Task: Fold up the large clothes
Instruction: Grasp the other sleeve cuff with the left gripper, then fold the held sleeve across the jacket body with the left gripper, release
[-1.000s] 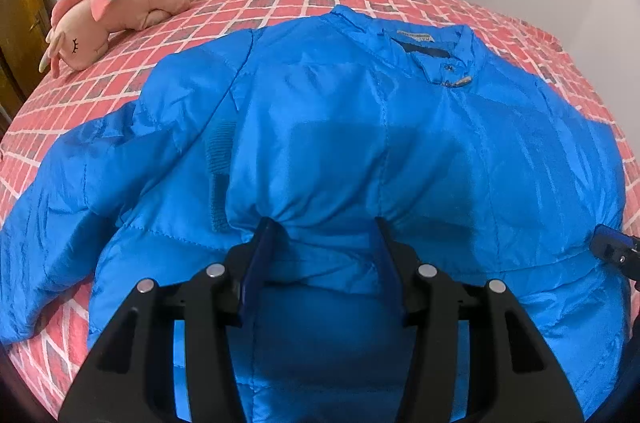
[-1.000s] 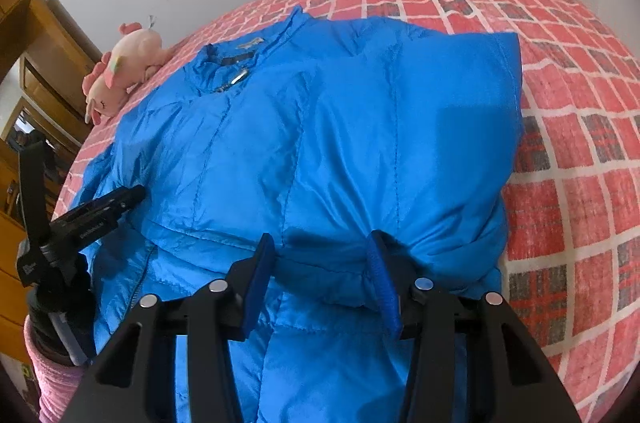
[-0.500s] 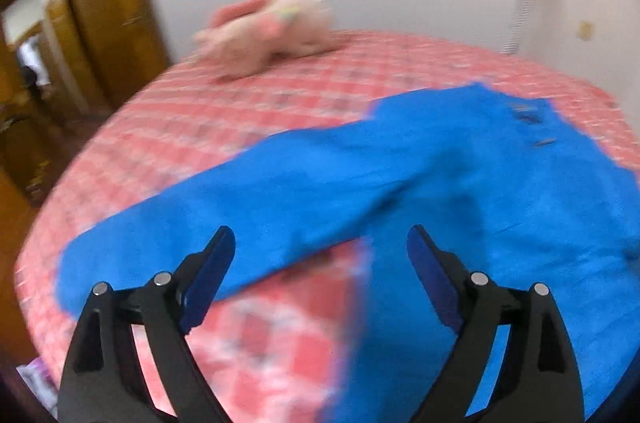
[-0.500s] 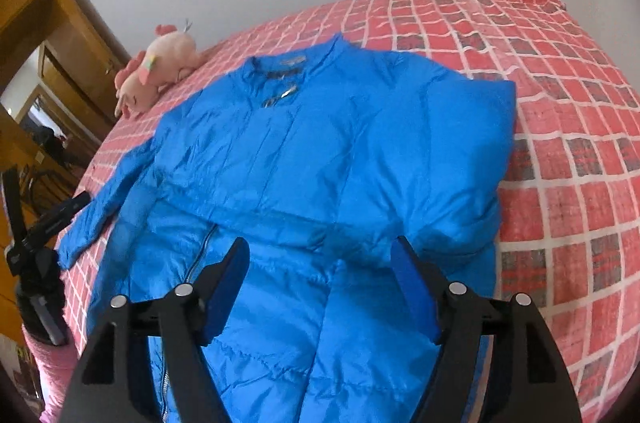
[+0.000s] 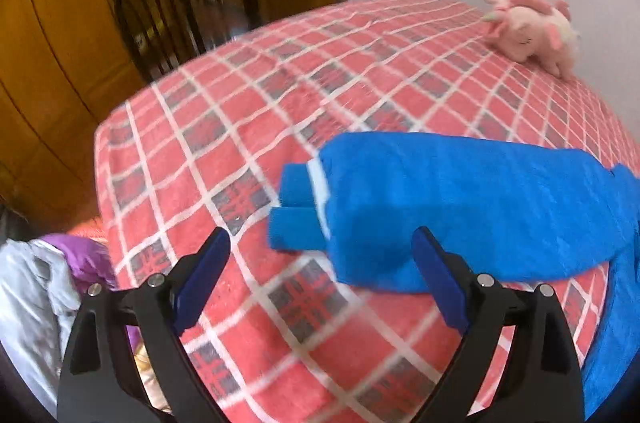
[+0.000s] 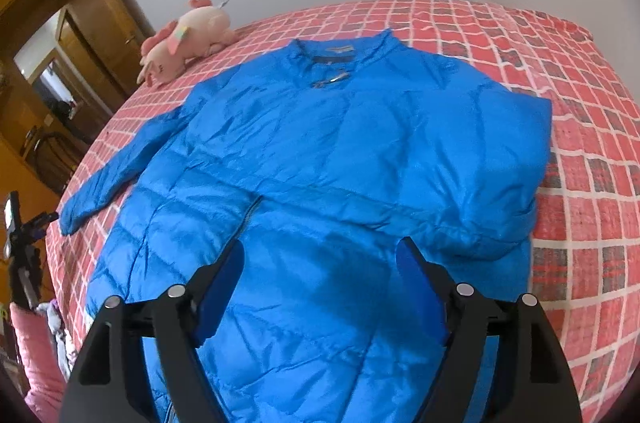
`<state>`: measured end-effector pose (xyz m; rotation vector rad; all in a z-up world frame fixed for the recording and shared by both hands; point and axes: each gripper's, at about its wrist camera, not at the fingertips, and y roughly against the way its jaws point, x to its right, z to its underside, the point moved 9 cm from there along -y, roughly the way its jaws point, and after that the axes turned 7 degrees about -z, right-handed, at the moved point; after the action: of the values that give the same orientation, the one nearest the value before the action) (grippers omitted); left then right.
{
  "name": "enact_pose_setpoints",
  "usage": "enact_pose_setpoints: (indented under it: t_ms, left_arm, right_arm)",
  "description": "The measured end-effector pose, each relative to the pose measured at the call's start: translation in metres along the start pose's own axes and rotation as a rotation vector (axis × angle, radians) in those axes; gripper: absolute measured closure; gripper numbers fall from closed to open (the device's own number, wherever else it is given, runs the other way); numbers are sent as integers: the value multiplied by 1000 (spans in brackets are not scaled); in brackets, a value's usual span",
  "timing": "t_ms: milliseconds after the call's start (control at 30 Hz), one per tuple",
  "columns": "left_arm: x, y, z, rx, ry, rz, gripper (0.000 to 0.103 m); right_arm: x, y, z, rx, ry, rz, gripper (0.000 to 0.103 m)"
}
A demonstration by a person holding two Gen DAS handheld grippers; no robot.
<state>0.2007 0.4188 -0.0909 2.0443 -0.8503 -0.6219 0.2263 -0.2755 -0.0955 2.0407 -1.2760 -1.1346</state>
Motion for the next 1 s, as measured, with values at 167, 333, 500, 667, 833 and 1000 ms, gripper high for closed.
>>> enact_pose_setpoints:
  t_ms: [167,333,500,667,833,1000]
  left_arm:
    - [6,-30,9,-80,33,133,12]
    - [6,-49,11,-117,107,210,18]
    - [12,-46,11,-110,123,244,60]
    - [26,-26,7,-49,105,231,78]
    - [38,17,-4,59,96,263,80]
    - [72,75,-14,175,40,335,80]
  right_arm:
    - [-2,0,3,0,-1,-3,24]
    - [0,-1,4,-4,-14,0,24]
    - [3,-3,4,-8,-20,4,24]
    - [7,-3,5,-10,-36,2,24]
    - [11,0,3,-2,-44,3,24]
    - [13,0,3,-2,-53,6,24]
